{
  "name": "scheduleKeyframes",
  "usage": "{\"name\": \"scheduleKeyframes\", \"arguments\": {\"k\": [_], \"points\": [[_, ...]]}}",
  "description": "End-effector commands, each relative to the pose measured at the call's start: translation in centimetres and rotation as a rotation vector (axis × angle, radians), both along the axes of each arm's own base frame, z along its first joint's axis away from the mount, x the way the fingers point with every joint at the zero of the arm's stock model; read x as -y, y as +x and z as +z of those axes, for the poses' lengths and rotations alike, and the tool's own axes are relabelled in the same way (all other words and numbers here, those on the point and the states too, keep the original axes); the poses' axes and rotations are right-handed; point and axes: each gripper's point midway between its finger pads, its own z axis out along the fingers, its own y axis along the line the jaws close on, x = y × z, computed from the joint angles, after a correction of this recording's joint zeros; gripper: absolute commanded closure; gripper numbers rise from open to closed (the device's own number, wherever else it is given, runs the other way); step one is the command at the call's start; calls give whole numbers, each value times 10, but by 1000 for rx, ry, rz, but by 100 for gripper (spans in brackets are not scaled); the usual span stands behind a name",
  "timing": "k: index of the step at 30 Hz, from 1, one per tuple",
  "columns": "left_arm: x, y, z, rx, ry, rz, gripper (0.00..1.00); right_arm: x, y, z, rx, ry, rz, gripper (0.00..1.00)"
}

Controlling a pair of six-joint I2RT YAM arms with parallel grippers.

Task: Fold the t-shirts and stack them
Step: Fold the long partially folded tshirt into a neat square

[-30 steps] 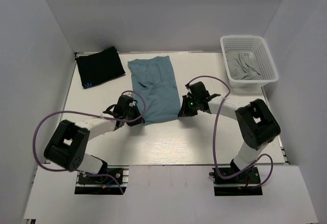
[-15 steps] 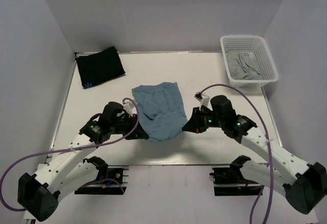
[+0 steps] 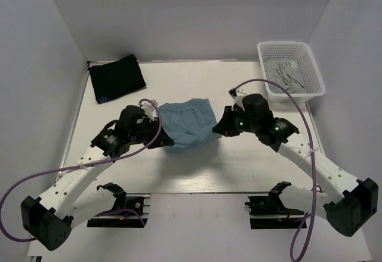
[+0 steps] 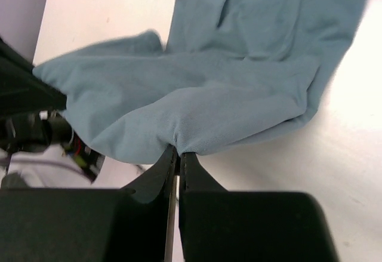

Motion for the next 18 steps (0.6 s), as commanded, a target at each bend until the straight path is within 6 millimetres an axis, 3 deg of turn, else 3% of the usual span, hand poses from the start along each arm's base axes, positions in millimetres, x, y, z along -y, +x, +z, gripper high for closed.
{"name": "scheduleKeyframes", "arguments": {"k": [1,2,5,6,10,17,18], "points": [[-11,31,17,61,33,142,100,1,37,29,94,4,-121,100],[-12,35,19,62,37,162,100,0,41,37,112,13,-126,100],[-9,49,23,65,56,184,100,0,59,30,86,-19,-191,100],[-7,52,22,64,65,178,100,0,64,37,92,-8,-205,100],[-2,65,11,53,90,178,100,-8,72,35,71,1,-190,100],[20,74,27,109,-27,110,100,-8,89,38,67,30,-220,100],[21,74,20,88,-25,118,100,-6,91,38,72,34,-222,100]]}}
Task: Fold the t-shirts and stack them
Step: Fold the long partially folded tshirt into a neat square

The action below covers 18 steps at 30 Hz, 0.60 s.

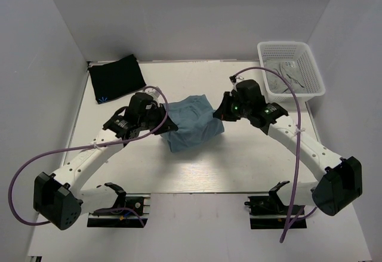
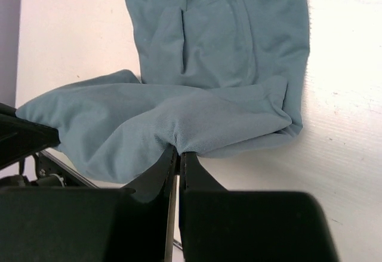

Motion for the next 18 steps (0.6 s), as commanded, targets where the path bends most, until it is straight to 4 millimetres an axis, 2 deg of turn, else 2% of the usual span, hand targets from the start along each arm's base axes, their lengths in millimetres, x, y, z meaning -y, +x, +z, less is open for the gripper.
{"name": "scheduleKeyframes", "arguments": {"k": [1,4,5,6,10,11,14,15,18], "points": [[11,9,14,58,-82,-27,100,-7,22,44,119,100,-21,100],[16,15,5,29,-122,-45,100,-8,28,41,113,108,-24,100],[17,21,9,49,-138,-45,100,-8,30,41,114,112,-23,100],[14,26,4,46,-136,-31,100,-10,33,35,94,108,-22,100],[6,44,-3,31,-145,29,100,-17,47,31,80,122,0,100],[6,44,-6,30,-145,29,100,-20,48,31,82,125,8,100],[-9,60,-14,26,-133,105,100,-26,62,30,77,142,19,100],[-18,71,-11,54,-128,146,100,-27,64,28,65,148,29,100],[-25,85,-15,73,-135,176,100,-34,81,23,54,153,35,100]]}}
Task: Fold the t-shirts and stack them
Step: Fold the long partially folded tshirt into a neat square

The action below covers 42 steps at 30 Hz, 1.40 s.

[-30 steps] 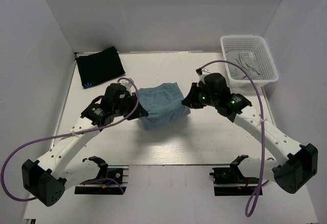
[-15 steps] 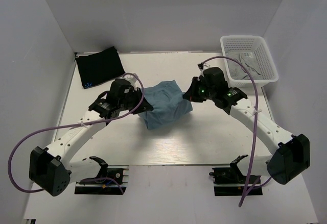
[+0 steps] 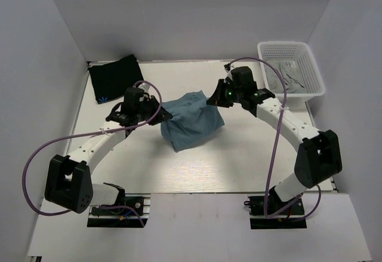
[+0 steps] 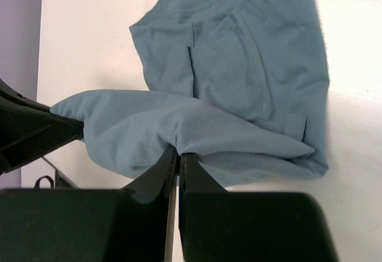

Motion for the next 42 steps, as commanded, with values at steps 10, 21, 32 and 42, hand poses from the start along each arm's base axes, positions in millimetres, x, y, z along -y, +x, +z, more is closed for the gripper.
{"name": "scheduleKeyframes", "arguments": {"k": [10,21,32,42], "points": [[-17,81,-22,32,-86,56,100,-34,78,10,75,59,68,100],[-70,164,-38,95,-59,242,80,-68,161,-23,184,60,178,100],[-65,201,1,233,-40,144,0,-67,194,-13,378,-26,177,10],[-15,152,-12,193,-65,-26,0,-77,128,-36,286,-3,260,10]]}}
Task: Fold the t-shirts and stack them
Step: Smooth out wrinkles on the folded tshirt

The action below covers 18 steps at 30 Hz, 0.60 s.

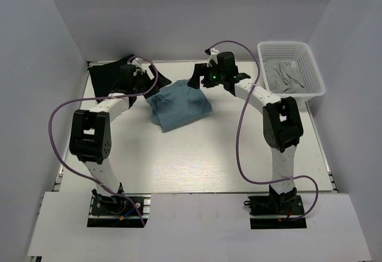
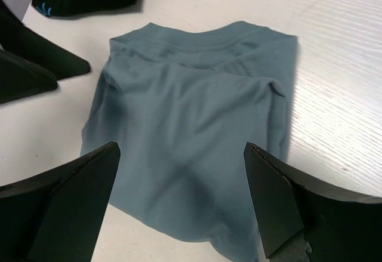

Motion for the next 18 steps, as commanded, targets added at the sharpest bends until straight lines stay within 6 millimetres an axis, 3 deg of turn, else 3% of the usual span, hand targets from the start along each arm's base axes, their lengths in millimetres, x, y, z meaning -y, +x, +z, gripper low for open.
{"name": "scheduleKeyframes", "arguments": {"k": [1,2,3,6,7,8,9,11,12,14,15,17,18], "points": [[35,-27,-11,-28,-5,-130,0,-19,-11,2,22,19,57,10],[39,-29,-18,-44,-2,-139,0,-24,-15,-12,-11,20,79,10],[37,-31,-39,-96,17,-135,0,-26,-20,-19,-42,31,98,10],[42,-40,-67,-180,44,-137,0,-30,-33,-43,-124,50,129,10],[41,-45,-80,-210,49,-137,0,-26,-41,-59,-169,43,127,10],[44,-51,-85,-223,52,-146,0,-25,-44,-61,-175,48,125,10],[43,-56,-91,-240,55,-146,0,-17,-60,-80,-227,27,118,10],[49,-82,-101,-277,65,-174,0,-11,-73,-87,-237,5,124,10],[49,-100,-113,-316,74,-184,0,0,-93,-99,-271,-17,132,10],[56,-126,-112,-334,91,-225,0,5,-114,-105,-301,-28,165,10],[54,-147,-120,-382,103,-236,0,16,-144,-116,-349,-50,172,10],[49,-174,-113,-400,139,-255,0,32,-169,-119,-331,-98,153,10],[45,-183,-90,-333,166,-243,0,41,-185,-113,-310,-113,158,10]]}}
